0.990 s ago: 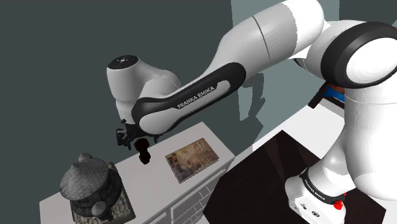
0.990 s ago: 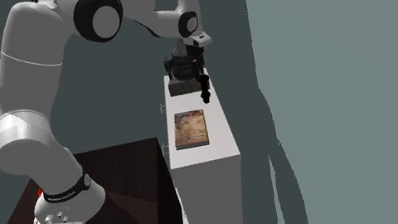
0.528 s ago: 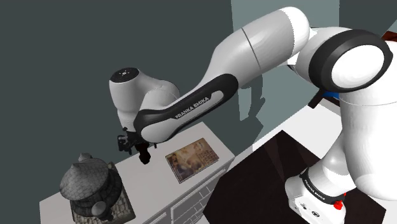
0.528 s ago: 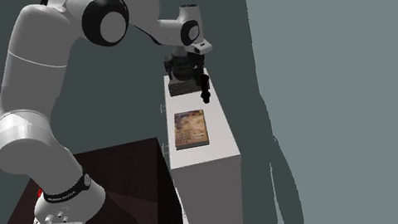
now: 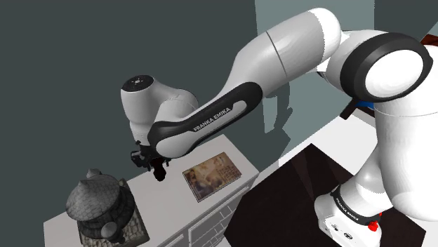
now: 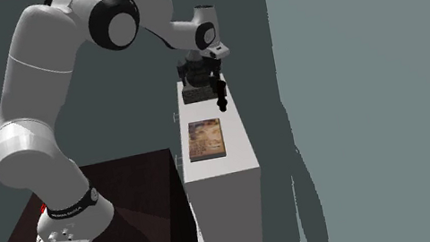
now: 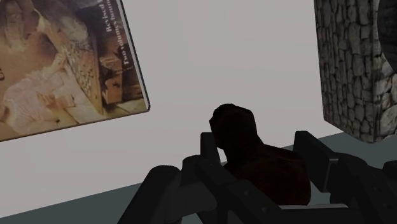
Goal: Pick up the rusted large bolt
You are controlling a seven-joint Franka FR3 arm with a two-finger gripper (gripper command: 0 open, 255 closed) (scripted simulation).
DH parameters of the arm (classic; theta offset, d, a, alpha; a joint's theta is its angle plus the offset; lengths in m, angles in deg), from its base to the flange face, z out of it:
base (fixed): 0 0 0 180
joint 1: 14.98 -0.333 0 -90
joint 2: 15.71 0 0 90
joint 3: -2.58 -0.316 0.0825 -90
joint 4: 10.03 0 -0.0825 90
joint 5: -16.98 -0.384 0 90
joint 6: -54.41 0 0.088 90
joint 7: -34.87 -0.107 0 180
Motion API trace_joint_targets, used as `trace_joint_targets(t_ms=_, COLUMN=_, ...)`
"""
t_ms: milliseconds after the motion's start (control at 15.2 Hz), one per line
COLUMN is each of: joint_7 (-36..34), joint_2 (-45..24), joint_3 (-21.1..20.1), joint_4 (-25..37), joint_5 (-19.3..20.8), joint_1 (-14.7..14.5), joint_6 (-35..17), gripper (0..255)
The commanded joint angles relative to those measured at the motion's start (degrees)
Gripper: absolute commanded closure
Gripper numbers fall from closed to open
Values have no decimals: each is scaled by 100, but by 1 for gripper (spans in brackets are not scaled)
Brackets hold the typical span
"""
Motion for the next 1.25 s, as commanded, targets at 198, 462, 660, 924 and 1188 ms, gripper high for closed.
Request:
trace_joint_targets(t_ms=198, joint_7=29, joint_2=78, joint_3=-29, joint_4=30, joint_5=-41, joint_1=19, joint_6=117, gripper=255)
trace_joint_targets(t_ms=462, joint_7=74, joint_2=252, joint_3=-87, joint_4=77, joint_5=-120, joint_1=55, joint_6=330, gripper=255)
trace_joint_targets(t_ms=660, joint_7=108, joint_2=375, joint_3=-127, joint_4=126, joint_5=-178, joint_1=79, joint_6=495, gripper=255)
trace_joint_targets(t_ms=924, joint_7=151, joint_2=527, joint_3=-175, joint_4=210, joint_5=-252, joint_1=107, joint_6=722, gripper=255)
trace_joint_targets(t_ms=1188, joint_7=174, joint_2=603, joint_3=-199, joint_4=265, joint_5=-291, joint_1=119, joint_6=848, gripper=255)
